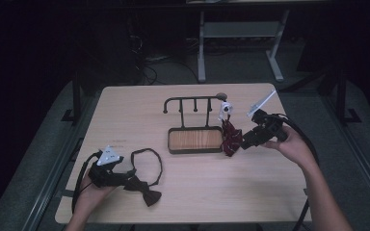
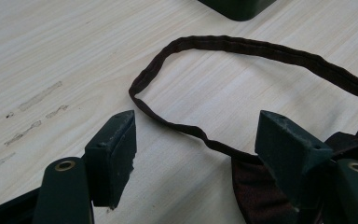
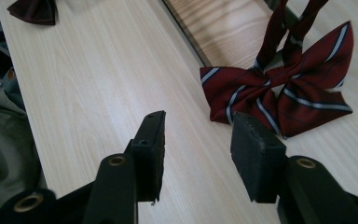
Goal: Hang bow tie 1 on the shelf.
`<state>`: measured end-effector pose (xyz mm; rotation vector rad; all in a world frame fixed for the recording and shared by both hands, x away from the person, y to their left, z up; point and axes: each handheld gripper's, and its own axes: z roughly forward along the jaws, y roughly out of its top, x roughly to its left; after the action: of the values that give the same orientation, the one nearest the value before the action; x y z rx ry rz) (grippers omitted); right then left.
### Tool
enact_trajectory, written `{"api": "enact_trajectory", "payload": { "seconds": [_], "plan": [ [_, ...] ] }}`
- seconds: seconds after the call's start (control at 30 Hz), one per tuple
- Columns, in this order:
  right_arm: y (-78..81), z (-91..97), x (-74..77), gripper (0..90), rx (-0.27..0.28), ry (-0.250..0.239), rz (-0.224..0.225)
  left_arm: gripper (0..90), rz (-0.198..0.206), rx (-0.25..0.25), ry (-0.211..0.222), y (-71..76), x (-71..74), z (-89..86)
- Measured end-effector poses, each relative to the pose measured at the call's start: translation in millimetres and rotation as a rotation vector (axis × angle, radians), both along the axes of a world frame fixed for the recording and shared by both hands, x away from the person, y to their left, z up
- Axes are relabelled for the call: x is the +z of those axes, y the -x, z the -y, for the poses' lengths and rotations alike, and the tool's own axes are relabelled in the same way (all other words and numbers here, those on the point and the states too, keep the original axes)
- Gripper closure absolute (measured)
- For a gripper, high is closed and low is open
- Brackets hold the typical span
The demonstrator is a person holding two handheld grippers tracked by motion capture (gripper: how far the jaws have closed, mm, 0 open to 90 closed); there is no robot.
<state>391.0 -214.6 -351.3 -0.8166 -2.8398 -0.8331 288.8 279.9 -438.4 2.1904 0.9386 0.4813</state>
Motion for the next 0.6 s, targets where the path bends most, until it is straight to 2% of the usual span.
{"api": "enact_trajectory", "payload": {
  "seconds": [0.2, 0.6],
  "plan": [
    [5.9, 2.1, -9.1, 52.7, 0.004, -0.010, 0.005, 29.7, -0.007, 0.001, -0.002, -0.1, -0.8, 1.0],
    [20.7, 0.8, -24.2, 49.9, 0.003, -0.011, -0.012, 29.7, -0.009, 0.002, 0.000, -0.8, -2.2, 0.8]
  ]
}}
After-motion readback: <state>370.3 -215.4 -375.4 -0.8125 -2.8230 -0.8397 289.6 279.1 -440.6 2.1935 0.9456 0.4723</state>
